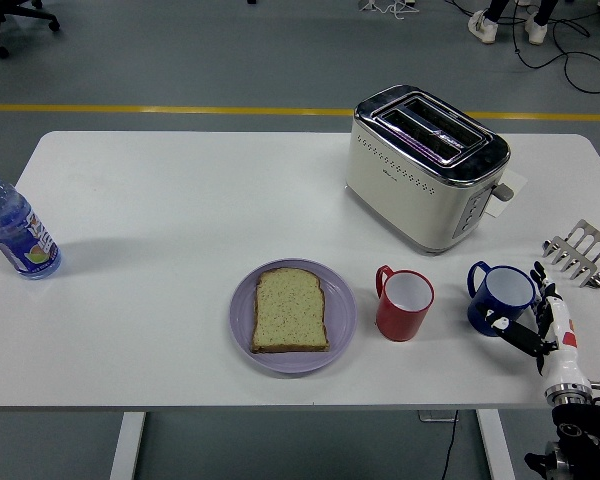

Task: Pick up the cup,pour liquid into bread,place the cup on the desk

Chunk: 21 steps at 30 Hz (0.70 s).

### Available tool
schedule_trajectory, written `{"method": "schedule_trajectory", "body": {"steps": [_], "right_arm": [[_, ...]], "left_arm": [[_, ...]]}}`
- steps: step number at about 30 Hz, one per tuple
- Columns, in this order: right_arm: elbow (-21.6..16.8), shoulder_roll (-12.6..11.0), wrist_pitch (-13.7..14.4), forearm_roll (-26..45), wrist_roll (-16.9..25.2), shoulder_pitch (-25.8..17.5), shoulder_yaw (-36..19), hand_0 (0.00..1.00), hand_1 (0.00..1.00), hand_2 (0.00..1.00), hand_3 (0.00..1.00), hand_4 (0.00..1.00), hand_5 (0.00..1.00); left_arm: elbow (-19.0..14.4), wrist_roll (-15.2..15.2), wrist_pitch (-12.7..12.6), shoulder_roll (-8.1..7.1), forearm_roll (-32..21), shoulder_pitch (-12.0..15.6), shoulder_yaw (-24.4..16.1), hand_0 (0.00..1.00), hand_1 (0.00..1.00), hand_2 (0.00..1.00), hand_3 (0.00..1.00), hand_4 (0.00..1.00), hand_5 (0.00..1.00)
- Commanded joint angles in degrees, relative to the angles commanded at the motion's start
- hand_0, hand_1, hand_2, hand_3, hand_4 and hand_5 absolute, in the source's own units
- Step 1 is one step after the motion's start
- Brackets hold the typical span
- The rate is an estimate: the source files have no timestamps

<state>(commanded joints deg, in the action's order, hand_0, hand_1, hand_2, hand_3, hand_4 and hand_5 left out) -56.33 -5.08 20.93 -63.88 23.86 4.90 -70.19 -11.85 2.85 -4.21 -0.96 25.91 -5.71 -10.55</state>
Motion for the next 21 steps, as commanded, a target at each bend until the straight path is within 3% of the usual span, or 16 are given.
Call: {"method": "schedule_trajectory", "body": {"steps": [21], "right_arm": [[2.78, -0.26, 1.19, 4.1, 0.79, 2.53, 4.41, 0.964, 0.878, 0.988, 0.998, 0.998, 0.083]], "left_arm": [[-0.01, 0.01, 0.02, 0.21, -0.29, 0.56, 0.36, 0.639, 0.65, 0.659, 0.56, 0.327, 0.837]]}}
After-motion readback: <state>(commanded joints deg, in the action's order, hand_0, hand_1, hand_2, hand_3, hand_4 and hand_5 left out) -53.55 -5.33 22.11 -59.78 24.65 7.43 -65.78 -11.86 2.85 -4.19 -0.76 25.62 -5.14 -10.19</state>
